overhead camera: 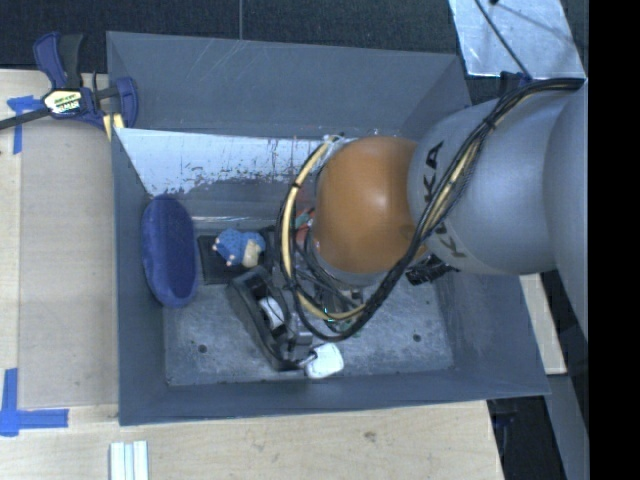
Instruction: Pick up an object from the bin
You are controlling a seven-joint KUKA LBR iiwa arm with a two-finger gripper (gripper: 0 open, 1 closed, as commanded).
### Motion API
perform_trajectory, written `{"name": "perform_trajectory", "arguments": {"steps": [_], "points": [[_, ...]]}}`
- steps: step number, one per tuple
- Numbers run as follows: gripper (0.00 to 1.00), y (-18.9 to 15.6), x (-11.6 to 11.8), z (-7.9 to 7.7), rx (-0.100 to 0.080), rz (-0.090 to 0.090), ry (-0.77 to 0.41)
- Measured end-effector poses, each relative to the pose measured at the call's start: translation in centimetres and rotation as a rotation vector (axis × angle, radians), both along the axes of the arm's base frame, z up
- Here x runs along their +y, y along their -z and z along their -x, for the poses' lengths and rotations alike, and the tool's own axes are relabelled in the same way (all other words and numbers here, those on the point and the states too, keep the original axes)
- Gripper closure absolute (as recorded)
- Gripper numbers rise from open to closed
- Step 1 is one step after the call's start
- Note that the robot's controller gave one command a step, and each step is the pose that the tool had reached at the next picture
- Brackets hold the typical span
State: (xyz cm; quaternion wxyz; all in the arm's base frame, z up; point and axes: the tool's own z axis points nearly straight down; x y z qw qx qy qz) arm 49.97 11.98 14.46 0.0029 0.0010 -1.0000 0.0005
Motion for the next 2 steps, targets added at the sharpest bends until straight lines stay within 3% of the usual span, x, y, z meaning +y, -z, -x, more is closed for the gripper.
{"name": "perform_trajectory", "arguments": {"steps": [1,2], "points": [[0.0,6.6,1.4,-7.2,0.085,0.019,0.34],[0.0,4.5,1.3,-7.5,0.009,-0.001,-0.052]]}}
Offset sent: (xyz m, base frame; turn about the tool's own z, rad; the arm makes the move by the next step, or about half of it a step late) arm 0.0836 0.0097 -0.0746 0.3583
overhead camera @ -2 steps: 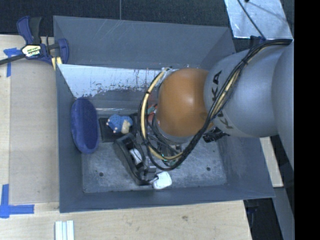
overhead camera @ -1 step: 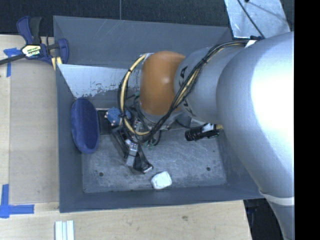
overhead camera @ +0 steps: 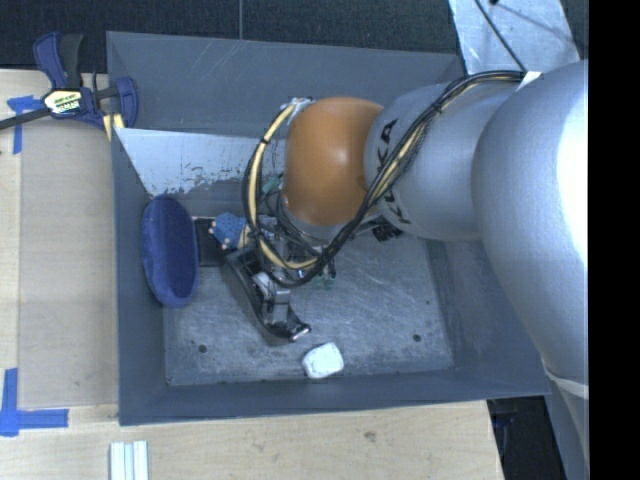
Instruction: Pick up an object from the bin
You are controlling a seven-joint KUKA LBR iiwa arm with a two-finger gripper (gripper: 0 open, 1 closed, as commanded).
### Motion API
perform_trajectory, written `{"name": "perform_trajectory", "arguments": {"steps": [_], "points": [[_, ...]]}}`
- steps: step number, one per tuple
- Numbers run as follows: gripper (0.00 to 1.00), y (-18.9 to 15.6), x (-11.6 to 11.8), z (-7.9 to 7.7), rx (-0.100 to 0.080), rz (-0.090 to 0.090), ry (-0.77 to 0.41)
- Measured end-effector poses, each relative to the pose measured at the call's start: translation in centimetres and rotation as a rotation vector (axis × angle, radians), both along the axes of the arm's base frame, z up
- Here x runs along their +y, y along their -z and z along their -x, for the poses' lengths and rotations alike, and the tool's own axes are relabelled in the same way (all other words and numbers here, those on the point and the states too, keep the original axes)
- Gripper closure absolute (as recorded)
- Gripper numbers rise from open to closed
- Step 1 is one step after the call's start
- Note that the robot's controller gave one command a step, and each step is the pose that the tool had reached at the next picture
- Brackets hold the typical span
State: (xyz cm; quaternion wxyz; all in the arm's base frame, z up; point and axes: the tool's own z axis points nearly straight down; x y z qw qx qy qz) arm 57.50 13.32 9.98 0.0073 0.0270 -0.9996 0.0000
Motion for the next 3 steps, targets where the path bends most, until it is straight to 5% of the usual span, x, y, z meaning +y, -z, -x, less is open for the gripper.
{"name": "perform_trajectory", "arguments": {"steps": [1,3], "points": [[0.0,-1.4,-0.8,-4.5,0.001,0.008,0.252],[0.0,1.1,-2.0,-4.5,0.018,-0.01,0.232]]}}
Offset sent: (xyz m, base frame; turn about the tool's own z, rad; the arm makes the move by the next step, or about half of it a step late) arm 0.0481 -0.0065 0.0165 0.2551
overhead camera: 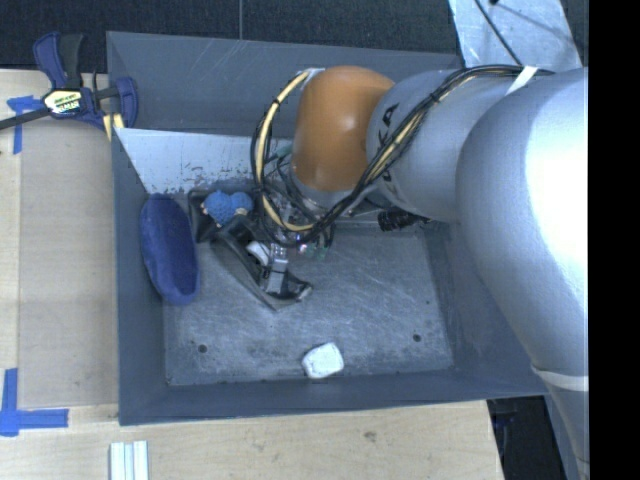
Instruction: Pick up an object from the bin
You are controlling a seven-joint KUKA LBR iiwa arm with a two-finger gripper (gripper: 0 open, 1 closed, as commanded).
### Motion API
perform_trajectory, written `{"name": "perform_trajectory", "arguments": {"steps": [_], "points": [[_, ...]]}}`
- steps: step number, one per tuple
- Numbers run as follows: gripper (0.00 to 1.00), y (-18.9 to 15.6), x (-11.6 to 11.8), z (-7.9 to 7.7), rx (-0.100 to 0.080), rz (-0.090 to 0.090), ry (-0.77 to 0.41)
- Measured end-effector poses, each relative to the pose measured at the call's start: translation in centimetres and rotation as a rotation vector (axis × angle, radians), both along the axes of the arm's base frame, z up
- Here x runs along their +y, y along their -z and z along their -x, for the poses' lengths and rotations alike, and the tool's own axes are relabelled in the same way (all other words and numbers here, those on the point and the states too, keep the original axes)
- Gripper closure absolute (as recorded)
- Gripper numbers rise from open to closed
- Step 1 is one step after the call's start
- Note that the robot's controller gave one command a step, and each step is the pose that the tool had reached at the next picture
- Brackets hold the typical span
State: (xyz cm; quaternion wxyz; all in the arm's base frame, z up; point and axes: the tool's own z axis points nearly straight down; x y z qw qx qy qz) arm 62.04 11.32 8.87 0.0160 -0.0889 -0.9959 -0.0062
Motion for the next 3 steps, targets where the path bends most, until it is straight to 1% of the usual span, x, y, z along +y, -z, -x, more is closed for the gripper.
{"name": "perform_trajectory", "arguments": {"steps": [1,2,3], "points": [[1.0,0.0,-0.2,0.0,0.001,-0.002,0.006],[1.0,-6.1,-0.1,0.0,-0.03,0.014,0.001],[1.0,-6.5,-0.1,0.2,-0.027,0.016,0.0]]}}
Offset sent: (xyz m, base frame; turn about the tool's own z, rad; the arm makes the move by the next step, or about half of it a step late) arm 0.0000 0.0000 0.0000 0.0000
